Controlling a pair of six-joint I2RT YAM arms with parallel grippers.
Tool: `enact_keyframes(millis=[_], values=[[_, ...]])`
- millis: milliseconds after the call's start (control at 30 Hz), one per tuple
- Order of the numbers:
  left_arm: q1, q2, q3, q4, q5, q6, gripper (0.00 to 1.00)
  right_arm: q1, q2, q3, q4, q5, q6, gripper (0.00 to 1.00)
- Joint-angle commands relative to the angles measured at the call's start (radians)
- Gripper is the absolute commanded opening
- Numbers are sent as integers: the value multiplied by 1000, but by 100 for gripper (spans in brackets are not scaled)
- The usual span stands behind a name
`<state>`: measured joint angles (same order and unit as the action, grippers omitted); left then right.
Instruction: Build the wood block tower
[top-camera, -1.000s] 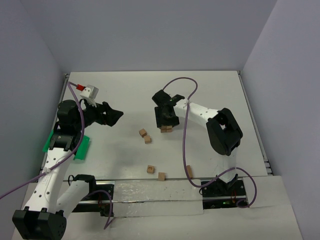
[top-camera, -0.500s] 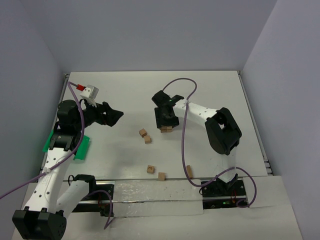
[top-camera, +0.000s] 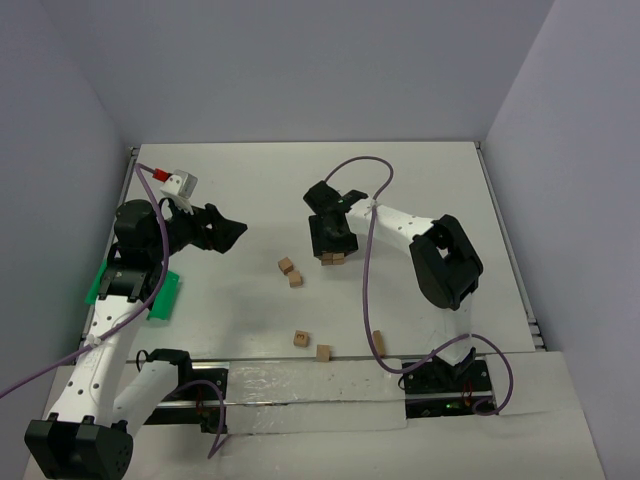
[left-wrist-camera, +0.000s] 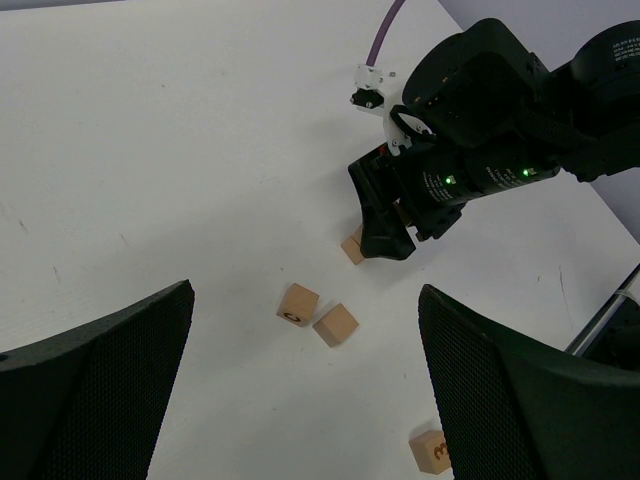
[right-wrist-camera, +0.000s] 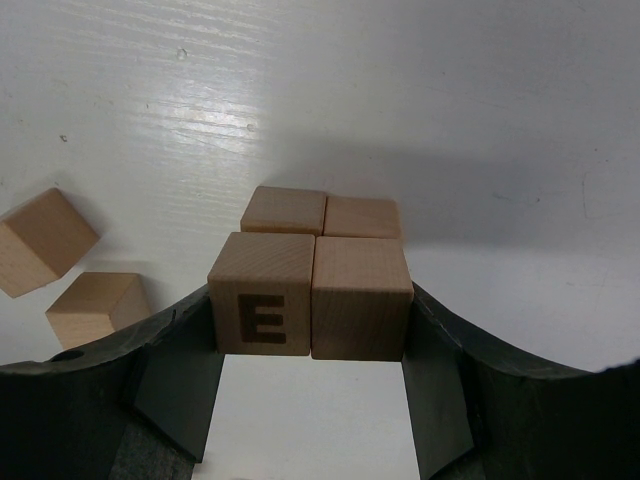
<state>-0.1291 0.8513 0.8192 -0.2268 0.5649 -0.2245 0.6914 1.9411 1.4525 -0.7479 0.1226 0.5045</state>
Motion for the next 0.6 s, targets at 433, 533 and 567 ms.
enact_keyframes(millis=[433,533,567], values=[[9,1,16,46,29,7,99,2,12,9,20,0,4,60],[9,0,15,47,32,7,99,2,15,11,19,-2,5,65],[10,2,15,47,32,6,99,2,14,11,18,-3,5,67]])
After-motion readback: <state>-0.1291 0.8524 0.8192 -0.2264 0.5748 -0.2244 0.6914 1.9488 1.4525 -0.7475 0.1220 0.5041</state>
